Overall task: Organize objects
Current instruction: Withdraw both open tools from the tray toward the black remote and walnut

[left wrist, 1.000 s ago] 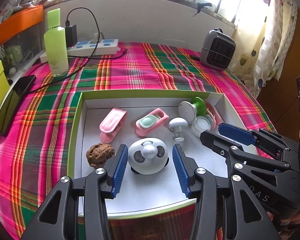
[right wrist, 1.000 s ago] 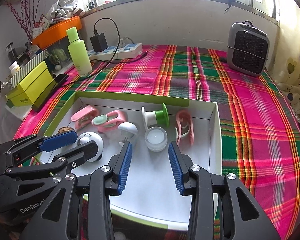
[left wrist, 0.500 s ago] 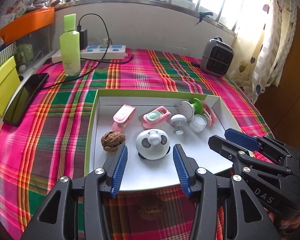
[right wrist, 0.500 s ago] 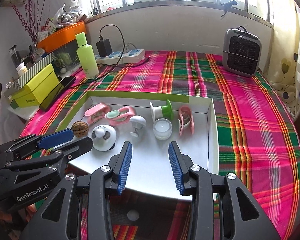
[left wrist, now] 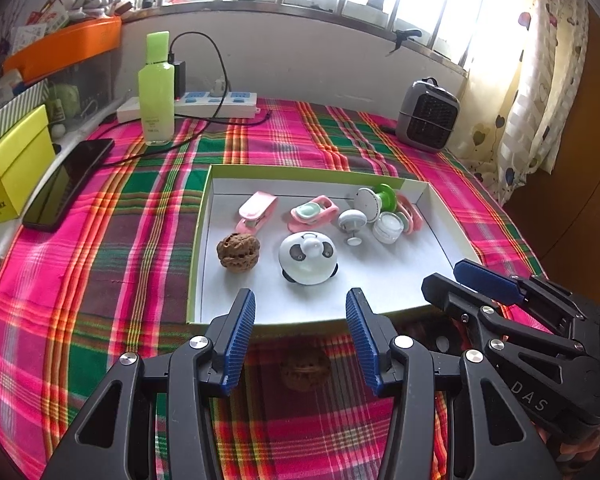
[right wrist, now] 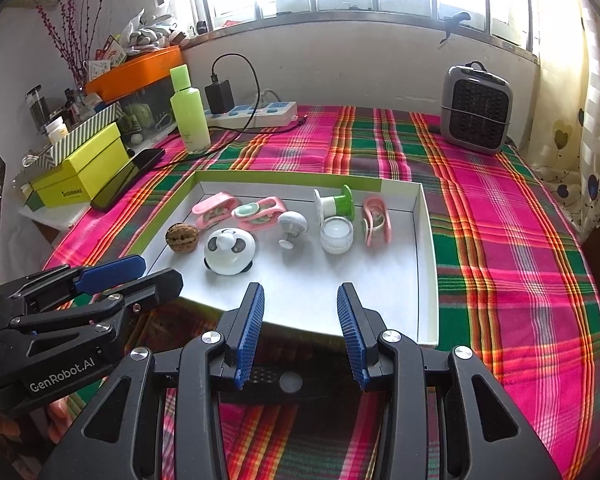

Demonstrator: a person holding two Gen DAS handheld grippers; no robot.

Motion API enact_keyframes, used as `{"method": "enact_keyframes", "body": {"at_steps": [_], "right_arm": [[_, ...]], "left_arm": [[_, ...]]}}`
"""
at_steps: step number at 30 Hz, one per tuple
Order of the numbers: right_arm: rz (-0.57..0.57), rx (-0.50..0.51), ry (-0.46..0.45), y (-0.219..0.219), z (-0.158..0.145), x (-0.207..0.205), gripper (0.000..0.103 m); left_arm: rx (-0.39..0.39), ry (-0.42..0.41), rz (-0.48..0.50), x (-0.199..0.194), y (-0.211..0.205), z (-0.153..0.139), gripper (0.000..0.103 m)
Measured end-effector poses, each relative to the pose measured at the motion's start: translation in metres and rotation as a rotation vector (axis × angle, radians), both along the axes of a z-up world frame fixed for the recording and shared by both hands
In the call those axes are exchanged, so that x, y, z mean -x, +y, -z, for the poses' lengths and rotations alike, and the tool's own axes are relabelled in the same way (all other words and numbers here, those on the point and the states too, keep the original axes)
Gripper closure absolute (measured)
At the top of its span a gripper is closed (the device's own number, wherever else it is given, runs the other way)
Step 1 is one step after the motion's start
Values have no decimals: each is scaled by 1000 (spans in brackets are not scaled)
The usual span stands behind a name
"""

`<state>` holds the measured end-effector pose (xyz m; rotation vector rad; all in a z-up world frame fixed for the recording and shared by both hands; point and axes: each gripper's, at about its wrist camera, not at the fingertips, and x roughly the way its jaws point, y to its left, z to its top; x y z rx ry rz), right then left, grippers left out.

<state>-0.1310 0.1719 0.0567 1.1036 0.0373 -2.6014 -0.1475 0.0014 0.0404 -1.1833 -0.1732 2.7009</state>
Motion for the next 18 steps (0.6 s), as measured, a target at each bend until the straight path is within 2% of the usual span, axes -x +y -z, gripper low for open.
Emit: {"method": "enact_keyframes", "body": {"at_steps": [7, 18], "right_arm": [[9, 14, 17, 3, -4, -13, 63], [18, 31, 10, 5, 2, -31, 63]], "left_arm": [[-18, 16, -8, -13, -5, -4, 57], [-30, 0, -6, -31, -13, 6, 57]]}}
